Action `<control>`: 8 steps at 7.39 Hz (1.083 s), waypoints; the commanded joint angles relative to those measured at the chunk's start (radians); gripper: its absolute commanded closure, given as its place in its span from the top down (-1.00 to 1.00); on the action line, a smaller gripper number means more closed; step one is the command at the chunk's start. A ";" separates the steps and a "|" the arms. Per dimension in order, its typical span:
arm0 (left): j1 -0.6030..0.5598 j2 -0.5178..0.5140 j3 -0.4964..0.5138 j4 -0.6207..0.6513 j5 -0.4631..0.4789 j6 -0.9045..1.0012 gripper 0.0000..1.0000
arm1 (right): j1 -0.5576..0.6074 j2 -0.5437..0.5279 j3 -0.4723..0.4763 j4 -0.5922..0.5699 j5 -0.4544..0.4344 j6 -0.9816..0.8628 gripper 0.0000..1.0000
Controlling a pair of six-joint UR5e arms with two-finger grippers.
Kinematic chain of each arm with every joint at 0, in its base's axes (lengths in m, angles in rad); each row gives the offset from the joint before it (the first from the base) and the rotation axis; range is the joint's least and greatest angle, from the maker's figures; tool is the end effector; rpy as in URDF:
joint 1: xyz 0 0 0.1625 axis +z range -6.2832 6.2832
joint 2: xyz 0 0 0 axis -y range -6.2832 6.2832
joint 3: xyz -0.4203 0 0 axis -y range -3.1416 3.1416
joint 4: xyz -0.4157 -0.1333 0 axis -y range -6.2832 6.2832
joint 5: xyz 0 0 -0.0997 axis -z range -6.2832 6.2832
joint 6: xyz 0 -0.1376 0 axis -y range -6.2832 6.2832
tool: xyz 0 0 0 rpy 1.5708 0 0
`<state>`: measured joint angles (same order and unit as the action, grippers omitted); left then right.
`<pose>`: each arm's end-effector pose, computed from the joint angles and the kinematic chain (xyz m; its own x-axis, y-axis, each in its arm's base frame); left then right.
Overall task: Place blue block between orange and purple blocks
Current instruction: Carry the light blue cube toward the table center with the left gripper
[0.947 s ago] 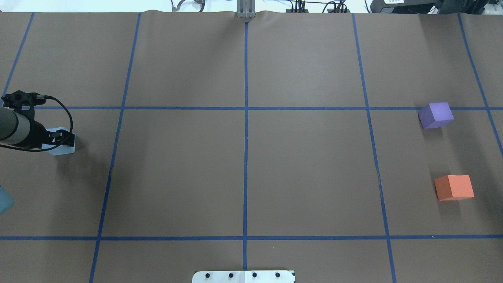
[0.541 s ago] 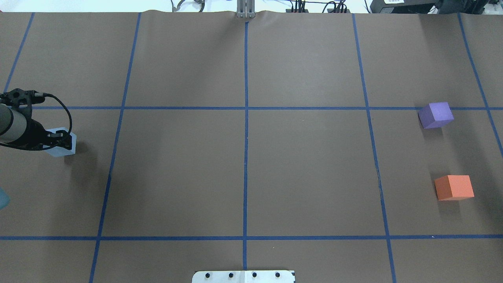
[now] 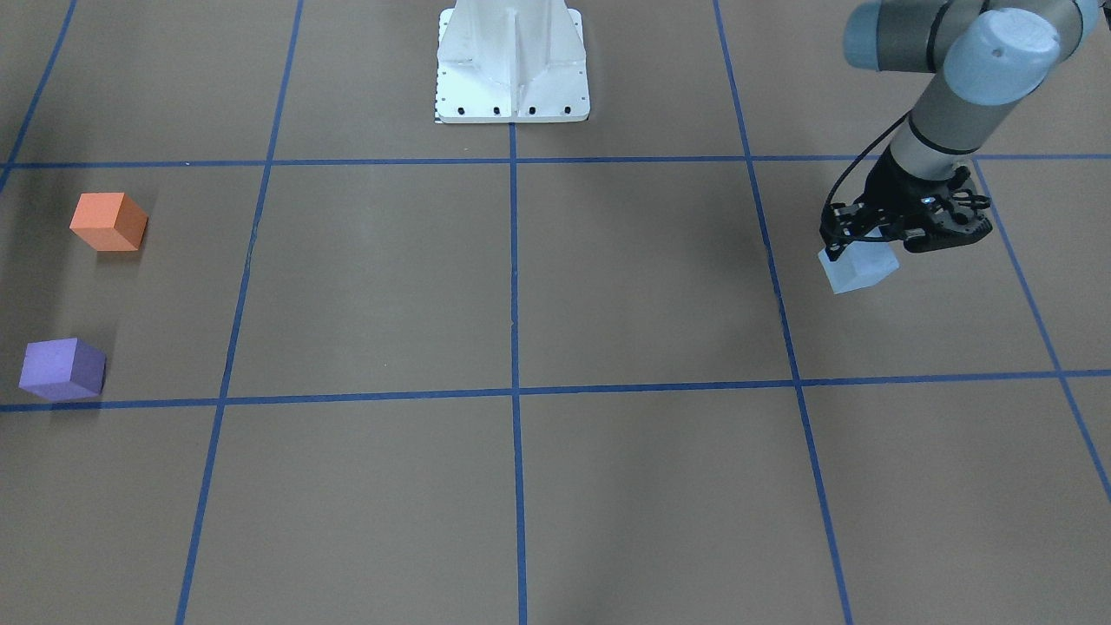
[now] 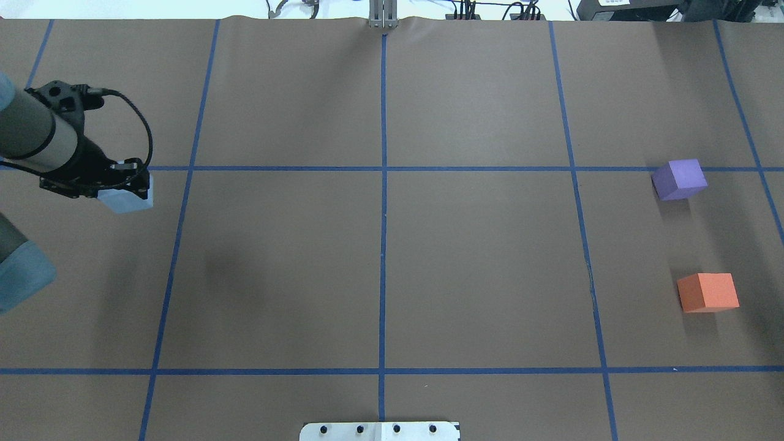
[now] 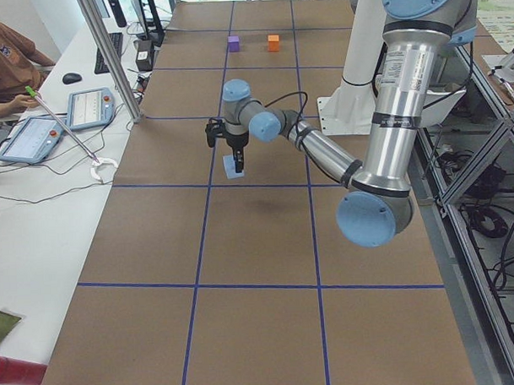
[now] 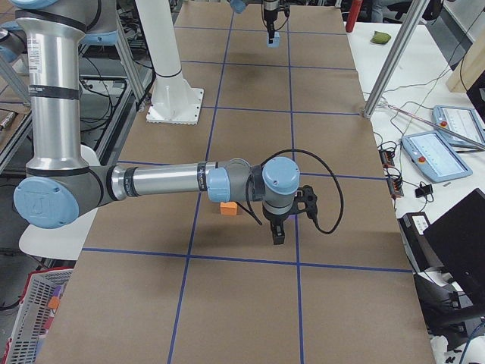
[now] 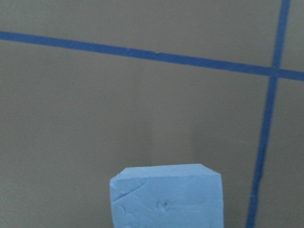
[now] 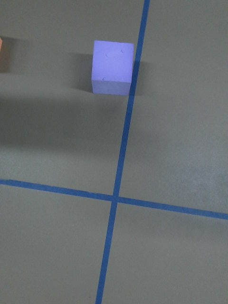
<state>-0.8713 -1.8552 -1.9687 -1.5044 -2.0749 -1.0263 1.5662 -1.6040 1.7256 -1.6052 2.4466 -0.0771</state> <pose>0.3297 -0.4957 0.3445 0.7035 -0.1316 -0.6984 0.1472 0.9884 -0.0380 0.0253 -0.5058 0.6112 0.6378 -0.1464 0.7562 0.0539 0.9879 0.1458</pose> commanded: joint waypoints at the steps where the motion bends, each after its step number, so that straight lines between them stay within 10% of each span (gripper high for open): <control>1: 0.117 -0.317 0.063 0.209 0.018 -0.006 -1.00 | -0.001 0.013 0.005 0.001 0.006 0.046 1.00; 4: 0.242 -0.679 0.444 0.147 0.096 -0.082 -1.00 | -0.011 0.054 0.022 -0.004 0.031 0.151 1.00; 8: 0.350 -0.697 0.698 -0.177 0.210 -0.176 -1.00 | -0.106 0.267 0.177 -0.207 0.032 0.379 1.00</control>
<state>-0.5436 -2.5507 -1.3247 -1.6162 -1.8846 -1.1903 1.4846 -1.4279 1.8453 -1.6830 2.4787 0.2497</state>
